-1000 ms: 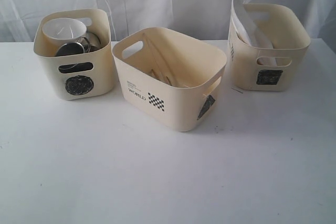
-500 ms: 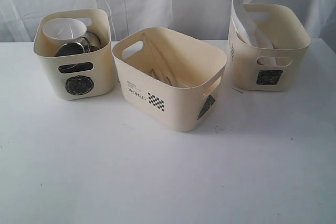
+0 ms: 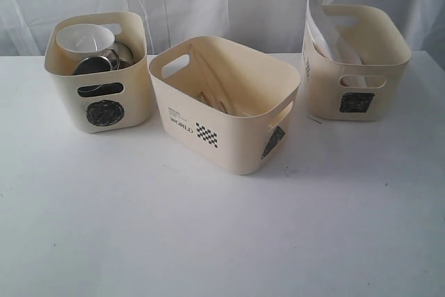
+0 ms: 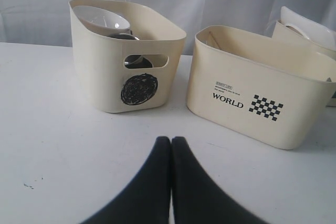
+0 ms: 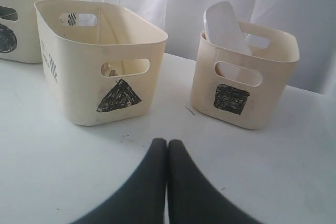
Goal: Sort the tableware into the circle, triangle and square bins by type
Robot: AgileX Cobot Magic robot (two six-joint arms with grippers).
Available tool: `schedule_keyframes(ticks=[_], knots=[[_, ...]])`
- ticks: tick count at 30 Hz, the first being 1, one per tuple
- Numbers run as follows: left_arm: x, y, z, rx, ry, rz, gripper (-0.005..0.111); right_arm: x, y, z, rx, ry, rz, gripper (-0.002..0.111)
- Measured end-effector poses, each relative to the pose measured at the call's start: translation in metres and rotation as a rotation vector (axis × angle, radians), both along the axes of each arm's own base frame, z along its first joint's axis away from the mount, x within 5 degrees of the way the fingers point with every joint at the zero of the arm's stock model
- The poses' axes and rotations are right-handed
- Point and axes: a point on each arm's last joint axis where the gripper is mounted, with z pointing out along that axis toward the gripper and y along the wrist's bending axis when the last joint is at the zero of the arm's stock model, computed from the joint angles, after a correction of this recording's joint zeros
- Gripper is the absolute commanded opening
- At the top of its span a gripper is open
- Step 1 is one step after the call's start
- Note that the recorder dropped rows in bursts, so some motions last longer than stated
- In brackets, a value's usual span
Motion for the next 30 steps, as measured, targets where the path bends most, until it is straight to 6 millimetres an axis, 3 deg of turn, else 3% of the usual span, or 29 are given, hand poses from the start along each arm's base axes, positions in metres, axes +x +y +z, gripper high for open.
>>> schedule_keyframes(ticks=[30], knots=[[0.0,0.0,0.0,0.0,0.0,0.0,0.0,0.0,-0.0003,0.0,0.005,0.001,-0.004,0.0]])
